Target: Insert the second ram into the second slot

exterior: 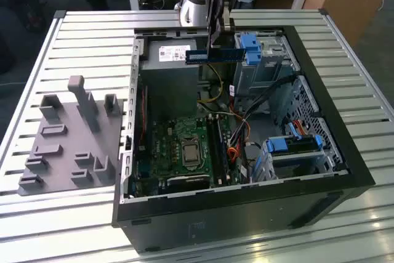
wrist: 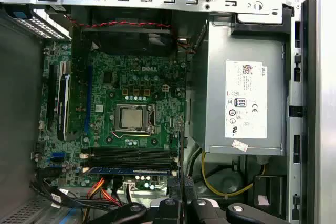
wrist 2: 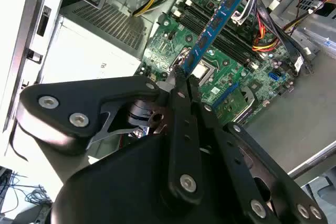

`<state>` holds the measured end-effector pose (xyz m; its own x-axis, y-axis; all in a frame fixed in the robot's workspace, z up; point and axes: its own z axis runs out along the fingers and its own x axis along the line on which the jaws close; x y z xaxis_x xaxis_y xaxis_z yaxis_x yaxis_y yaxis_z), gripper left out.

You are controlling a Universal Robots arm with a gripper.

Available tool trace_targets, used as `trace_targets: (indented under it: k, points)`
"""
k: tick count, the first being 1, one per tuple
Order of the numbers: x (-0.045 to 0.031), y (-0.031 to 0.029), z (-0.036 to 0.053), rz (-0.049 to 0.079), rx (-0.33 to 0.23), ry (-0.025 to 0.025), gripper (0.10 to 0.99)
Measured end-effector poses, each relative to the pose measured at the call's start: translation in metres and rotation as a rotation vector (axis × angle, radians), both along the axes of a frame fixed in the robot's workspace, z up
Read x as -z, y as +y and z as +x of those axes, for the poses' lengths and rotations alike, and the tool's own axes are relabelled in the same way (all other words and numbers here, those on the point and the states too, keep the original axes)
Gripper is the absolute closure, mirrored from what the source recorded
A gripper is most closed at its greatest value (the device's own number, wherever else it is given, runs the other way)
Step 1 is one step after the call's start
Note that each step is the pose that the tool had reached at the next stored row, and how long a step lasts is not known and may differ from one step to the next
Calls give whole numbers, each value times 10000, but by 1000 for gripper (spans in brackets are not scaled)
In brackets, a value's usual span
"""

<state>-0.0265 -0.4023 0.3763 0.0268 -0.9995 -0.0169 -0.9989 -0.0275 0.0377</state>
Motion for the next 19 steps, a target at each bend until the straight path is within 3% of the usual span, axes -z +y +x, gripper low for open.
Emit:
trace_targets:
  k: [19]
  points:
    - [0,-4,0,-1,157,0,949]
